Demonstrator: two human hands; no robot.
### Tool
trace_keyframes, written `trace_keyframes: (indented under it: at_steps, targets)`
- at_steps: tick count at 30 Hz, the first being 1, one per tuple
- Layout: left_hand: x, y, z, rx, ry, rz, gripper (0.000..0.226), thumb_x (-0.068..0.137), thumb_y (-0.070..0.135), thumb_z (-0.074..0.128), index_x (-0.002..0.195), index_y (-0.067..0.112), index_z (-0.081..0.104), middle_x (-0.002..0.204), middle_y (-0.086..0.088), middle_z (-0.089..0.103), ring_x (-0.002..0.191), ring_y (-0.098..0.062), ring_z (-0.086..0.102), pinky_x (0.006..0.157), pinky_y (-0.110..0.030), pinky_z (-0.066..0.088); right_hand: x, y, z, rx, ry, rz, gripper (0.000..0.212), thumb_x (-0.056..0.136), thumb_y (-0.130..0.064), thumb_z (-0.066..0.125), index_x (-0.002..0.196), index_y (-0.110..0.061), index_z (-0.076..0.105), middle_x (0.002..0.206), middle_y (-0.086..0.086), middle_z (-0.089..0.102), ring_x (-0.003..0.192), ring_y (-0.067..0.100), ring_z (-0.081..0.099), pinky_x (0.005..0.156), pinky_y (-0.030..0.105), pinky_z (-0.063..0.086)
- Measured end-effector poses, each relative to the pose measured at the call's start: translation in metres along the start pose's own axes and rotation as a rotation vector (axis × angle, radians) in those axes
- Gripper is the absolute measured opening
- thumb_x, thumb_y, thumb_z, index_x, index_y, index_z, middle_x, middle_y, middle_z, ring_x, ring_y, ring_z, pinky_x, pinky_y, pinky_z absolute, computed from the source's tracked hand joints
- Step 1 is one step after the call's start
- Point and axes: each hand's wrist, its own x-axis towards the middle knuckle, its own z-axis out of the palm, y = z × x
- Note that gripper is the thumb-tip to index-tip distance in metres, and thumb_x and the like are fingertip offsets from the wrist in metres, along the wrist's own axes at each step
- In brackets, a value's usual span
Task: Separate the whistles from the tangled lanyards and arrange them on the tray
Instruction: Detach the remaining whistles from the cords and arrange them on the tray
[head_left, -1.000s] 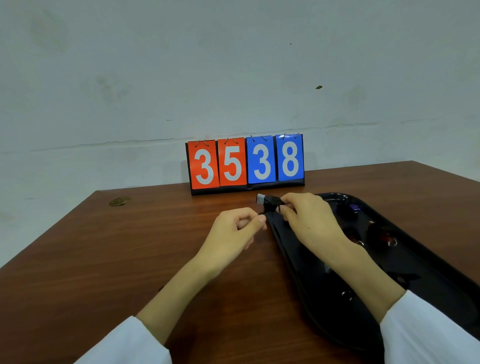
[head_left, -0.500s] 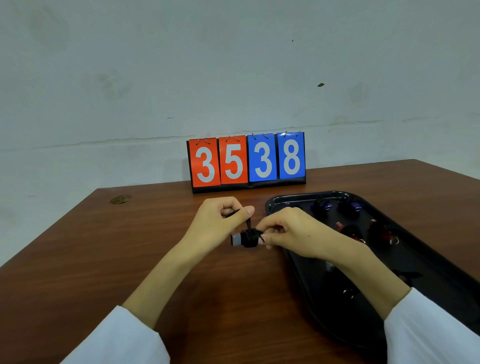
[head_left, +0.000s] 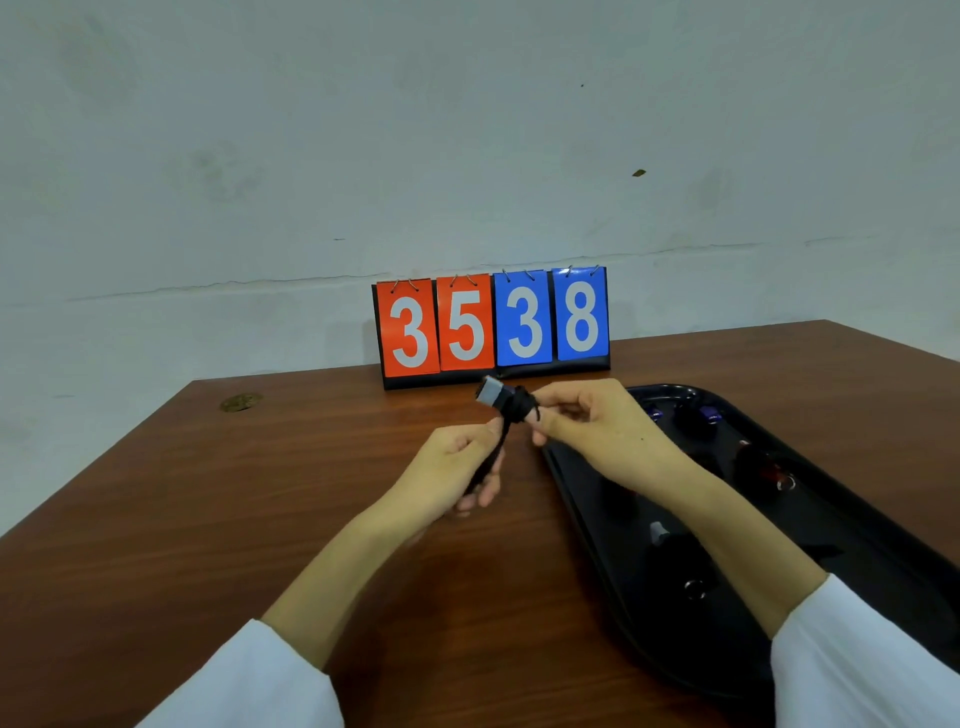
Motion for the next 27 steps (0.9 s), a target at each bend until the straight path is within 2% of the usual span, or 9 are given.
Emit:
trace_keyframes:
  at_steps: [3,6,11,14,16,19,22,24,27]
  targets:
    - [0.001,-0.006,0.007,0.01,0.042,0.003,0.043,0.098,0.043,0.036,0.075,0.011,0.054,0.049,-0.002,0.048,0.037,-0.01,0.031,0.038,-0.02,0.026,0.001,0.003,-0.003,0.012,0.136,0.067,0.012,0.091,-0.022,0.055,0.094,-0.021,0.067,0.072,-0.008,0.065,0.075,-0.002,0.059,0.07,0.011,0.038]
    - [0.001,-0.007,0.013,0.012,0.099,0.024,0.043,0.099,0.039,0.036,0.077,0.009,0.057,0.048,-0.001,0.048,0.035,-0.007,0.034,0.037,-0.017,0.027,0.001,0.007,-0.003,-0.019,0.205,0.125,0.014,0.091,-0.022,0.055,0.096,-0.018,0.067,0.071,-0.008,0.063,0.067,-0.004,0.054,0.064,0.011,0.036]
    - [0.001,-0.001,0.018,0.047,0.121,0.1,0.035,0.099,0.029,0.041,0.078,0.008,0.059,0.05,-0.002,0.05,0.035,-0.002,0.038,0.039,-0.011,0.031,0.002,0.013,0.003,-0.215,0.23,0.171,0.014,0.091,-0.023,0.055,0.099,-0.02,0.066,0.077,-0.008,0.067,0.074,-0.002,0.056,0.065,0.009,0.035]
    - [0.001,0.0,0.02,0.093,0.124,0.141,0.033,0.099,0.027,0.041,0.078,0.009,0.059,0.049,0.0,0.05,0.036,0.0,0.039,0.042,-0.006,0.032,0.002,0.014,0.006,-0.322,0.216,0.182,0.016,0.092,-0.024,0.054,0.103,-0.02,0.065,0.082,-0.006,0.066,0.077,0.003,0.057,0.068,0.016,0.039]
    - [0.0,0.0,0.021,0.126,0.132,0.156,0.032,0.098,0.026,0.043,0.077,0.01,0.06,0.048,0.002,0.05,0.037,0.001,0.04,0.044,-0.004,0.034,0.001,0.013,0.007,-0.42,0.199,0.167,0.019,0.092,-0.024,0.053,0.107,-0.02,0.063,0.086,-0.005,0.066,0.082,0.007,0.057,0.074,0.022,0.041]
    - [0.001,0.0,0.018,0.177,0.152,0.18,0.031,0.095,0.029,0.049,0.073,0.012,0.062,0.047,0.004,0.051,0.041,-0.001,0.042,0.05,-0.006,0.037,0.0,0.013,0.009,-0.579,0.119,0.079,0.02,0.093,-0.025,0.05,0.106,-0.019,0.063,0.087,-0.003,0.064,0.081,0.013,0.055,0.074,0.028,0.045]
    - [0.001,0.001,0.012,0.227,0.155,0.183,0.031,0.091,0.032,0.056,0.071,0.01,0.064,0.045,0.003,0.053,0.043,-0.004,0.045,0.056,-0.014,0.044,-0.001,0.01,0.01,-0.675,-0.049,-0.015,0.019,0.094,-0.023,0.047,0.099,-0.018,0.064,0.082,-0.006,0.055,0.079,0.014,0.05,0.069,0.025,0.036]
    - [0.002,0.002,0.007,0.244,0.152,0.176,0.031,0.088,0.034,0.06,0.07,0.009,0.065,0.045,0.004,0.054,0.044,-0.003,0.048,0.06,-0.017,0.047,-0.001,0.008,0.012,-0.67,-0.132,-0.04,0.018,0.093,-0.023,0.049,0.1,-0.018,0.065,0.084,-0.004,0.058,0.081,0.014,0.054,0.07,0.024,0.038]
    - [0.002,0.005,-0.002,0.321,0.159,0.167,0.028,0.08,0.038,0.068,0.068,0.012,0.066,0.051,0.004,0.062,0.048,-0.004,0.056,0.055,-0.017,0.049,-0.003,0.006,0.013,-0.635,-0.222,-0.042,0.017,0.092,-0.024,0.053,0.102,-0.017,0.066,0.083,-0.006,0.059,0.077,0.01,0.054,0.069,0.022,0.04]
